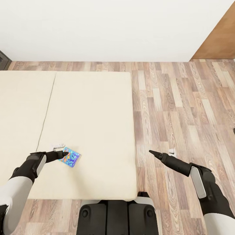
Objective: Put all the toys in the child's room - the three board games (two on the bed and one on the table), the two jigsaw puzzles on the table, and the tennis ball on the table - inside the toy box on the table in the child's room.
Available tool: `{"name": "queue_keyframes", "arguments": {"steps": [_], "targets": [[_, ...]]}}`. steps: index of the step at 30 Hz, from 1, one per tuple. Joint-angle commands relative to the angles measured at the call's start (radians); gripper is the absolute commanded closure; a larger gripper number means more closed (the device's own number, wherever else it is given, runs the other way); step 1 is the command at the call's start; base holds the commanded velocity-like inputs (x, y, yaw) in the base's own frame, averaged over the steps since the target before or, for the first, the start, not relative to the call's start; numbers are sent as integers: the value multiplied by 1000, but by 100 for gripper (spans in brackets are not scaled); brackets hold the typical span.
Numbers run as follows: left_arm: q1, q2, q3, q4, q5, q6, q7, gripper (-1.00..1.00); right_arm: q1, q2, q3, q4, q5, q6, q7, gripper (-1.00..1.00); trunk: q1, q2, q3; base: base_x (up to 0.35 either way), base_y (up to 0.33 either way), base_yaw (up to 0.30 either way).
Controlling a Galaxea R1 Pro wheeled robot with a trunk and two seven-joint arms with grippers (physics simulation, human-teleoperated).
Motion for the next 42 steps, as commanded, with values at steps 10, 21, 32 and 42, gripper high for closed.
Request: {"name": "queue_keyframes", "arguments": {"steps": [10, 21, 32, 42], "targets": [[0, -1, 5, -1, -5, -21, -8, -100, -1, 0, -1, 1, 0, 4, 3, -100, 0, -2, -7, 0, 0, 0], [0, 4, 5, -1, -2, -45, -18, -100, -1, 0, -1, 0, 0, 3, 3, -100, 0, -2, -8, 0, 0, 0], [0, 5, 2, -1, -4, -72, -36, -100, -1, 0, -1, 0, 0, 3, 3, -100, 0, -2, -8, 0, 0, 0], [0, 5, -17, 0, -5, -76, -76, -100, -1, 0, -1, -1, 0, 3, 3, -100, 0, -2, -8, 0, 0, 0]]}}
